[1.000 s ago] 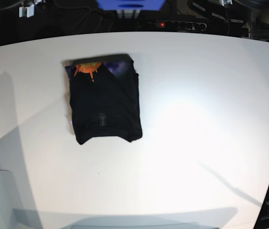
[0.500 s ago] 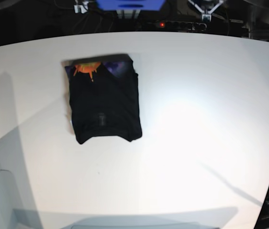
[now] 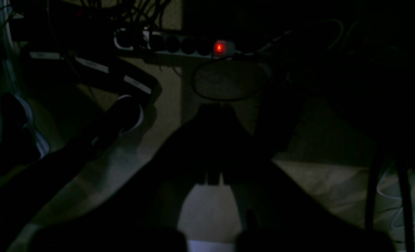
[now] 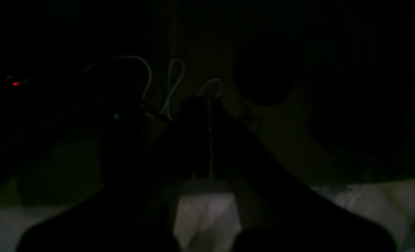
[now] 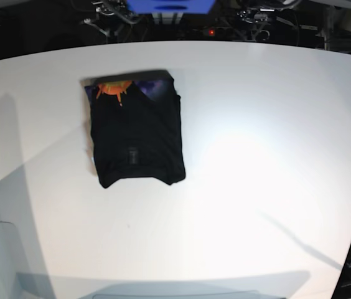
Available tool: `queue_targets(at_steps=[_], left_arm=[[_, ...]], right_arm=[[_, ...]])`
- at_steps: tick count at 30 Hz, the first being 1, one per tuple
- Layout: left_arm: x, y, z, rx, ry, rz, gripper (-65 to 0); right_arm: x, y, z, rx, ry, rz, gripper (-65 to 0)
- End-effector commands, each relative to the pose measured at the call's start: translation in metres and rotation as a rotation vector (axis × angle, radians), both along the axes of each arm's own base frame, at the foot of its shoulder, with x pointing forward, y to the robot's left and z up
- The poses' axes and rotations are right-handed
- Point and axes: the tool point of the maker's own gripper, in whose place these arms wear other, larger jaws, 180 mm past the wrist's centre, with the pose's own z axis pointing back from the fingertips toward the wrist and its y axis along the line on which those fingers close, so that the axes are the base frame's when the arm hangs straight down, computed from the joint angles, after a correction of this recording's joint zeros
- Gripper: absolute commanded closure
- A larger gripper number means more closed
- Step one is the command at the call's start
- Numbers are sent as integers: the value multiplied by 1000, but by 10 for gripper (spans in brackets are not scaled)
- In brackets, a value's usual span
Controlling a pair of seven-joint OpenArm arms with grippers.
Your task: Fold the T-shirt properly
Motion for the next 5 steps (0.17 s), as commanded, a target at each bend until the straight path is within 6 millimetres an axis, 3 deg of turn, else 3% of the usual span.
queue_targets(at_steps=[1, 5], left_arm=[[2, 5, 0, 7, 22, -2, 0], [2, 3, -2, -3, 75, 2, 0]], right_arm=[[-17, -6, 0, -23, 33, -7, 0], [-15, 5, -1, -7, 29, -1, 0]])
